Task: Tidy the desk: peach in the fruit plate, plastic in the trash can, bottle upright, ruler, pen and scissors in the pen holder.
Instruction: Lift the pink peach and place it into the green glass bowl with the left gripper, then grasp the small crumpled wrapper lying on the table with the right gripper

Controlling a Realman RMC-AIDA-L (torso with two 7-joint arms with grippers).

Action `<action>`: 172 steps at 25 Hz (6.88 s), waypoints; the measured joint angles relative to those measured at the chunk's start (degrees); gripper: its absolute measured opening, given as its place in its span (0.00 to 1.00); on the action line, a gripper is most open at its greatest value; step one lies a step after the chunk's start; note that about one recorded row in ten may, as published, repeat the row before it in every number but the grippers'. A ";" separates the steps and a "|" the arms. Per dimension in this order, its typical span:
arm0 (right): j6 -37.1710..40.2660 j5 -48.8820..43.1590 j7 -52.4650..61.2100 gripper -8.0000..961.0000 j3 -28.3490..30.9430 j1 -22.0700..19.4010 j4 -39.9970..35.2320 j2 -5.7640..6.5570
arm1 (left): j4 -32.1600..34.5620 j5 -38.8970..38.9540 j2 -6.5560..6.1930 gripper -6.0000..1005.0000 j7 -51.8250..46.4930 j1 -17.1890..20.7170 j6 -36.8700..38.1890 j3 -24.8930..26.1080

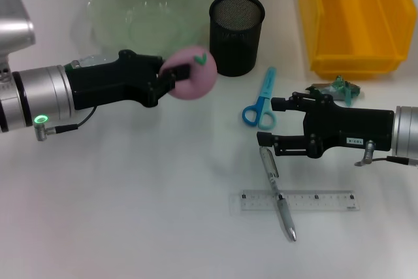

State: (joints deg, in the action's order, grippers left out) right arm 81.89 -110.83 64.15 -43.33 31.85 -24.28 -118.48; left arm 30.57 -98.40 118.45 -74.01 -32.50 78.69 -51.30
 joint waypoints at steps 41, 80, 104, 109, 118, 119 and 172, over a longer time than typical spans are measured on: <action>0.20 0.08 -0.52 0.80 0.00 -0.22 0.20 -0.44 | -24.46 29.69 0.64 0.08 32.74 2.18 -0.47 -0.05; 0.46 0.09 -0.61 0.79 0.00 0.70 0.37 -0.51 | -25.69 41.23 0.73 0.09 34.90 -15.41 -36.44 0.50; 0.25 0.13 -1.19 0.78 0.00 0.65 0.08 -0.53 | -25.48 41.27 0.82 0.09 34.52 -15.01 -35.62 0.50; -0.68 0.19 -1.20 0.78 0.00 0.85 0.04 -0.52 | -25.48 41.27 0.82 0.09 34.28 -14.94 -34.00 0.51; -1.14 0.43 -1.14 0.78 0.00 1.91 0.09 -0.53 | -25.47 41.35 0.82 0.10 34.11 -15.25 -33.17 0.59; -1.34 0.43 -1.14 0.78 0.00 2.02 0.09 -0.53 | -25.47 41.36 0.82 0.10 34.11 -15.28 -33.27 0.59; -3.25 0.11 -1.23 0.76 0.00 2.35 0.21 -0.53 | -26.38 40.90 0.82 0.84 33.98 -14.24 -29.49 2.93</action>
State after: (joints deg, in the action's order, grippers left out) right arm 78.64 -110.71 62.92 -43.33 34.20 -24.07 -119.00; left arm 4.19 -57.50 119.26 -40.03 -46.74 49.20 -48.37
